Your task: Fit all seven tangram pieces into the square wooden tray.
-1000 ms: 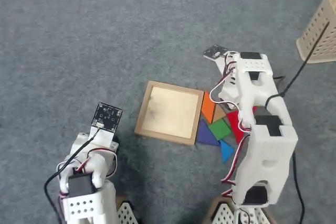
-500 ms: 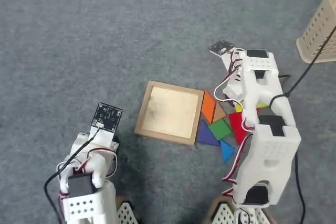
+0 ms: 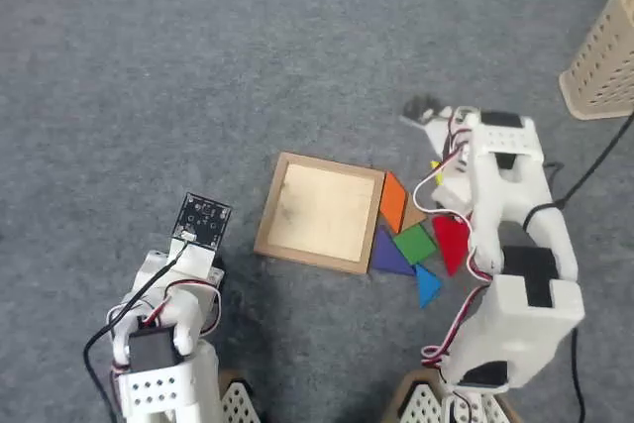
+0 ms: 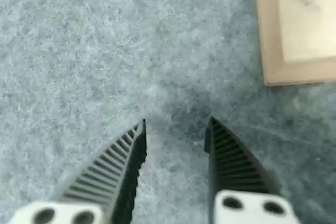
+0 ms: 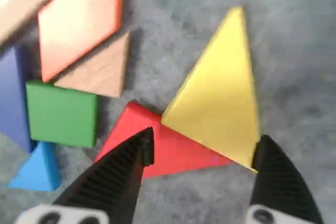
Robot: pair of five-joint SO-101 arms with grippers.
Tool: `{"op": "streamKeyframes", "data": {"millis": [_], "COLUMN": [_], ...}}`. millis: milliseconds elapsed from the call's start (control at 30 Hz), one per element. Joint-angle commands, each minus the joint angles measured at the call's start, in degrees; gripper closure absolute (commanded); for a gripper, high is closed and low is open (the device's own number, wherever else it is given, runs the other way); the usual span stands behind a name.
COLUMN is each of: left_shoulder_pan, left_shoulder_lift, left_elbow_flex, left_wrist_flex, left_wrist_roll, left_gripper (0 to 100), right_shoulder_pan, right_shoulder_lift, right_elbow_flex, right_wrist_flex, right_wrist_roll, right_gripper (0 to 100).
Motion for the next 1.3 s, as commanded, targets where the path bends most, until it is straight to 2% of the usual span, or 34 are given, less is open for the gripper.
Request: {"op": "streamKeyframes", "data": {"millis": [0, 233, 433, 533, 700, 833, 933, 1100, 1267], "left_shoulder_pan": [0.0, 0.0, 0.0, 0.0, 0.0, 0.0, 0.0, 0.0, 0.0], "left_shoulder_lift": [-0.62, -0.62, -0.62, -0.62, -0.62, -0.62, -0.62, -0.62, -0.62], "left_elbow_flex": [-0.4, -0.4, -0.4, -0.4, -0.4, -0.4, -0.4, -0.4, -0.4], "left_wrist_flex": [0.18, 0.18, 0.18, 0.18, 0.18, 0.18, 0.18, 0.18, 0.18], "left_wrist_roll": [0.35, 0.35, 0.35, 0.35, 0.35, 0.35, 0.35, 0.35, 0.35], "left_gripper": [82, 82, 82, 82, 82, 82, 82, 82, 82], "right_shoulder_pan": [0.57, 0.66, 0.57, 0.04, -3.21, -5.32, -5.49, -5.41, -5.05], "right_shoulder_lift": [-2.95, 5.41, 11.91, 14.29, 14.81, 13.58, 12.62, 8.57, 0.22], "right_elbow_flex": [0.53, -1.93, -12.22, -15.91, -17.67, -17.67, -17.67, -17.67, -16.97], "right_wrist_flex": [-3.74, -8.48, -0.84, 1.36, 3.74, 4.35, 4.18, 4.53, 10.59], "right_wrist_roll": [2.37, 2.11, 1.14, -3.08, -11.25, -19.34, -22.77, -19.96, -9.67], "right_gripper": [65.5, 65.6, 65.6, 66.1, 73.3, 74.2, 74.2, 73.3, 66.0]}}
